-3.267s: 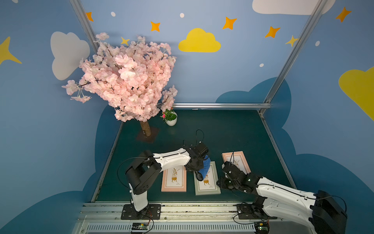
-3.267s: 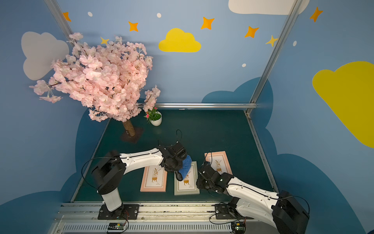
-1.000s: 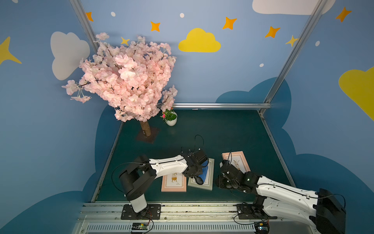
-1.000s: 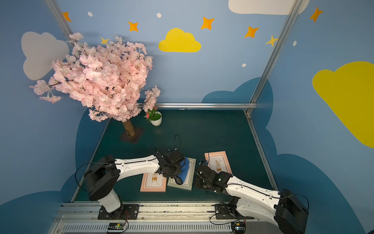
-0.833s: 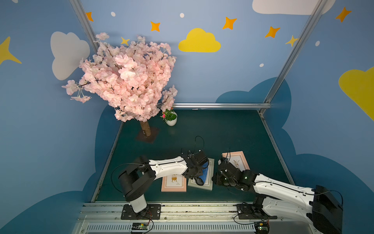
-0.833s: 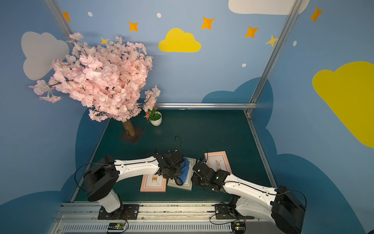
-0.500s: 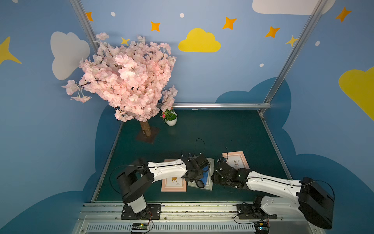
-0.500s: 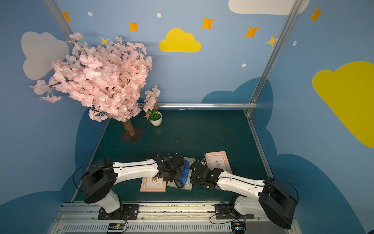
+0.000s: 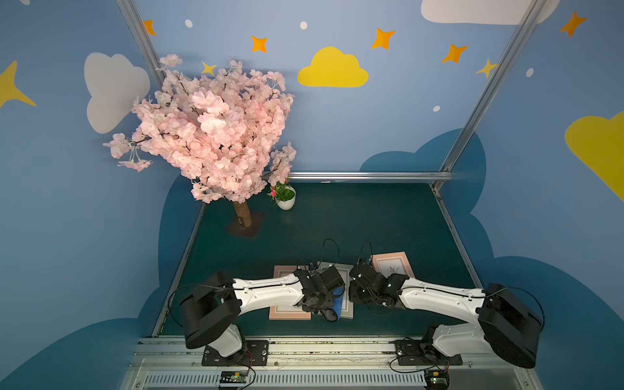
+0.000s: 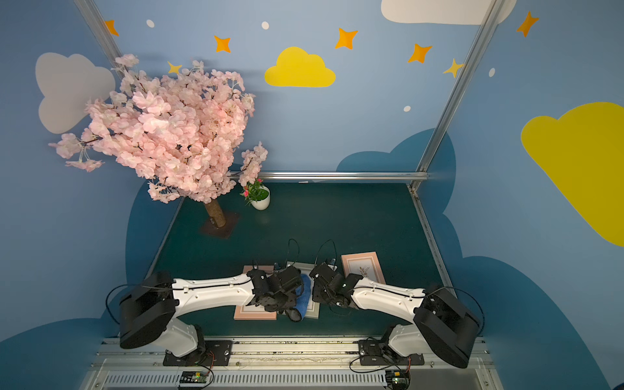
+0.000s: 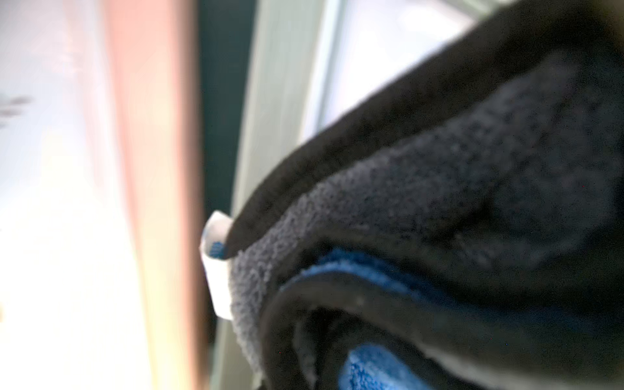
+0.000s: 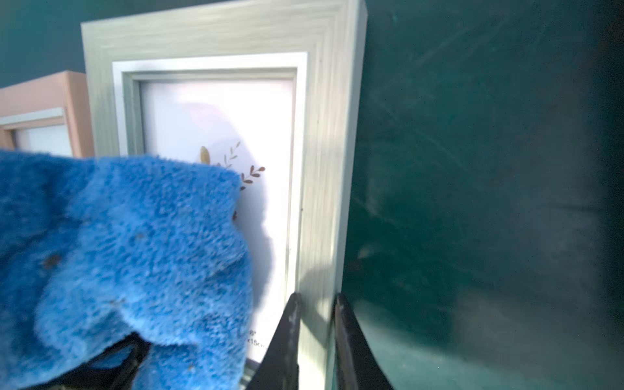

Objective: Wipe the picture frame with a cloth
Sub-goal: Wipe the dirt from the picture frame.

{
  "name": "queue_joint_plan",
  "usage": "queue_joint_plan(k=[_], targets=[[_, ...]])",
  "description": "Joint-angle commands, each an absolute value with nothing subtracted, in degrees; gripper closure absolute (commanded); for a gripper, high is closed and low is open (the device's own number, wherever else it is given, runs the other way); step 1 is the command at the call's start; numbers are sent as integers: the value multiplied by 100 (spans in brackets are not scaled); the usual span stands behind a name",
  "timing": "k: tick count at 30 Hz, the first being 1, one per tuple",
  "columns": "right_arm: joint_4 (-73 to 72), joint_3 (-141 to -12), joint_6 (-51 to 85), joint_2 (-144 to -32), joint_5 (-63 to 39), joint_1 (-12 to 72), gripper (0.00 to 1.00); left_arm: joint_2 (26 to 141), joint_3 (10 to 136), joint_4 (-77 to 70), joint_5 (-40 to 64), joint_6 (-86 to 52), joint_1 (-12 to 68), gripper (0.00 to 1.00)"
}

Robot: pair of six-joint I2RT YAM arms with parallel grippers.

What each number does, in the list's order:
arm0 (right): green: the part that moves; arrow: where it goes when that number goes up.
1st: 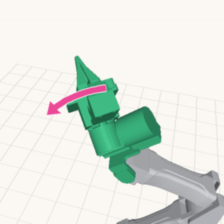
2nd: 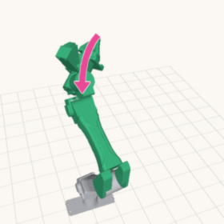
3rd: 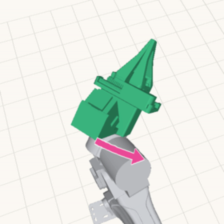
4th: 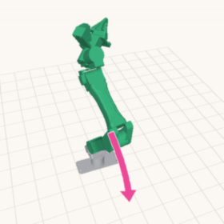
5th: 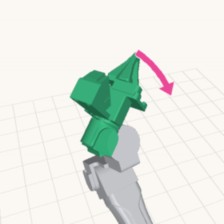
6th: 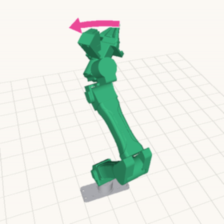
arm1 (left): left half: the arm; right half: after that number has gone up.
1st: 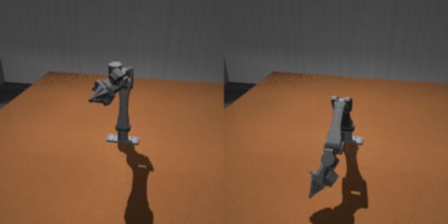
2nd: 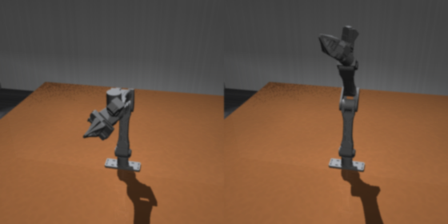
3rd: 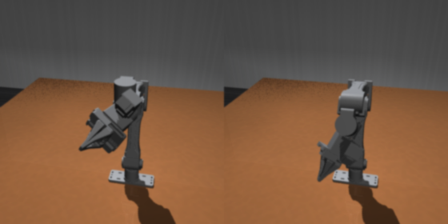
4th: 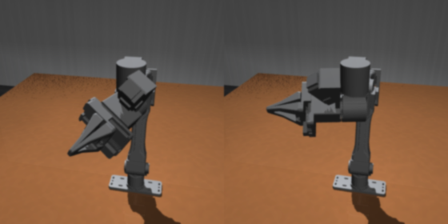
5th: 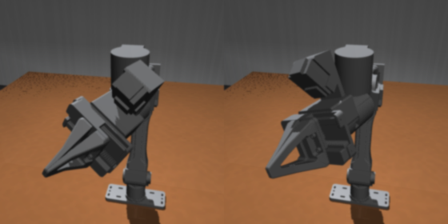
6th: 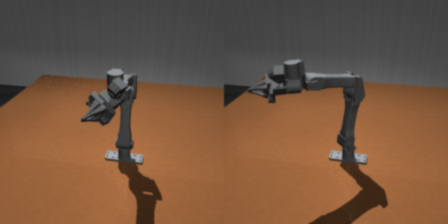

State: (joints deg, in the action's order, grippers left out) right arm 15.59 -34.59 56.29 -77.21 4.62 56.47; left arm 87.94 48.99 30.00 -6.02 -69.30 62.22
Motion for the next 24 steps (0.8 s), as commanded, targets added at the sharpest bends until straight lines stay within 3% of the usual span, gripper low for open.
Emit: queue_joint_plan(k=[1,10,24], targets=[[1845,-3332,5449,-7988,354,5673,83,8575,4682,3813,-502,-6976,6258,97],[1861,-3296,5144,-8116,232,5695,84,8836,5084,3975,-649,-6662,6134,97],[1705,-3138,4948,-8342,0,5766,86,9881,6046,3312,-686,-5657,5044,97]])
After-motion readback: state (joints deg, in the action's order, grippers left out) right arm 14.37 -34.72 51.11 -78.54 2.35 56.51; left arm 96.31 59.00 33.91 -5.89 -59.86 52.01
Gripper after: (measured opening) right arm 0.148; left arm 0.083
